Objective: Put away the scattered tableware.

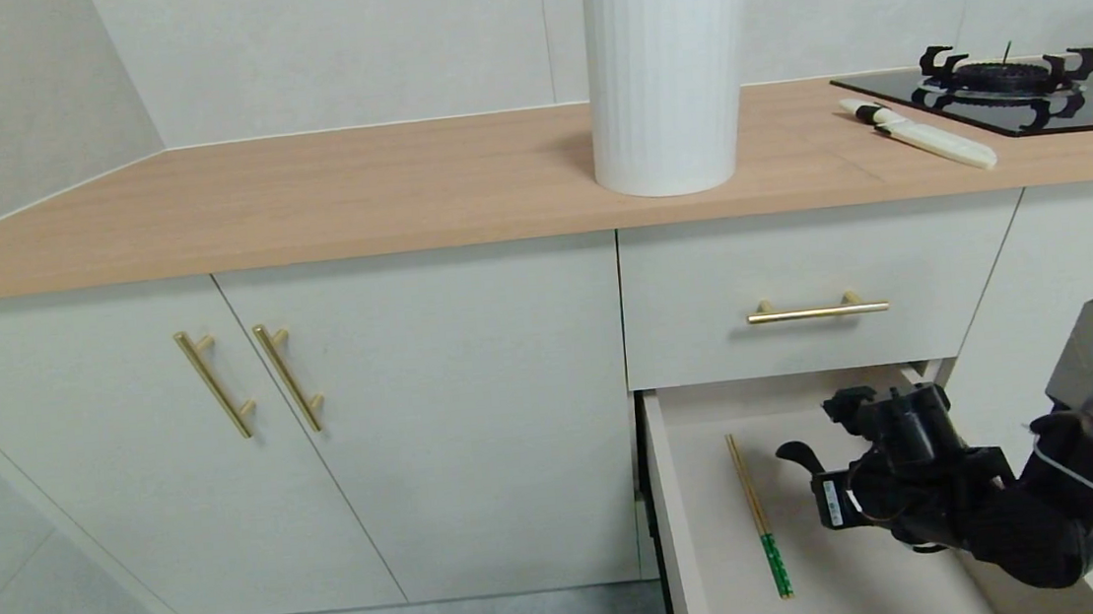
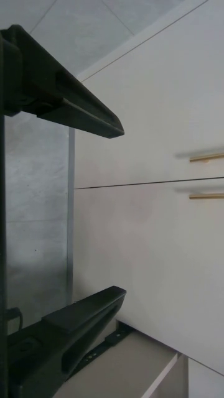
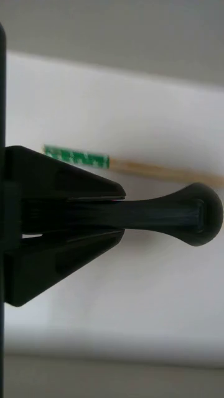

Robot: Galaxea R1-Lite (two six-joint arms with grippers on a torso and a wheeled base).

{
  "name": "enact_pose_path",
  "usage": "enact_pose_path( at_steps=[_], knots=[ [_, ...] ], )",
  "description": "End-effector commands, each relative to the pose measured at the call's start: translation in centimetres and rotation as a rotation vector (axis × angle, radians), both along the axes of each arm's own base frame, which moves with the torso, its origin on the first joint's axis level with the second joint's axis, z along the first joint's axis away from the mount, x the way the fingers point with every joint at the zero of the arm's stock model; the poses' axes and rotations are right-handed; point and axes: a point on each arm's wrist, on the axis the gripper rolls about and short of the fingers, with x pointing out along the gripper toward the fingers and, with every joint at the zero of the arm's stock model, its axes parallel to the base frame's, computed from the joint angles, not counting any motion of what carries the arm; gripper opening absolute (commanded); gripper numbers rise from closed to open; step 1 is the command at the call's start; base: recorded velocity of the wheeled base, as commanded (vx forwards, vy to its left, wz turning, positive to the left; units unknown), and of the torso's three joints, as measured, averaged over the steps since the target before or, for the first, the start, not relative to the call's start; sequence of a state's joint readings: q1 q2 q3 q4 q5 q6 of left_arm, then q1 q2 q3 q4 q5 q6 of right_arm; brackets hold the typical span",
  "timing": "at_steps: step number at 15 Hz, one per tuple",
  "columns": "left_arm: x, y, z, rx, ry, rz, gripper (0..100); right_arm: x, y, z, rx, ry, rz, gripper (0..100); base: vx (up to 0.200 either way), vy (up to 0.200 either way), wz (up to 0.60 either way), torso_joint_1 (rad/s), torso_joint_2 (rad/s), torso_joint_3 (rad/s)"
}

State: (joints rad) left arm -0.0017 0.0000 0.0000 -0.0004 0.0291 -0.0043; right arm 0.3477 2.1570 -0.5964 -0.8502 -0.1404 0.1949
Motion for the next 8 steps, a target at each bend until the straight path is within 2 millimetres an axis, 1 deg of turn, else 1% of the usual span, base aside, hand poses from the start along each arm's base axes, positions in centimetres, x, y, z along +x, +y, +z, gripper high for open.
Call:
enact_pose_path(
  at_steps=[1, 4, 8],
  knots=[
    [0.0, 0.0, 0.0, 0.0, -0.001, 0.0, 100, 0.4, 0.1, -2.4, -0.022, 0.046, -0.004, 0, 0.0, 0.0, 0.0, 0.0, 0.0, 0.0],
    [0.0, 0.0, 0.0, 0.0, -0.001, 0.002, 100, 0.7, 0.2, -3.8, -0.035, 0.037, -0.017, 0, 0.0, 0.0, 0.0, 0.0, 0.0, 0.0],
    [0.0, 0.0, 0.0, 0.0, -0.001, 0.002, 100, 1.0, 0.3, -4.4, -0.039, 0.042, -0.019, 0, 0.0, 0.0, 0.0, 0.0, 0.0, 0.0]
  ],
)
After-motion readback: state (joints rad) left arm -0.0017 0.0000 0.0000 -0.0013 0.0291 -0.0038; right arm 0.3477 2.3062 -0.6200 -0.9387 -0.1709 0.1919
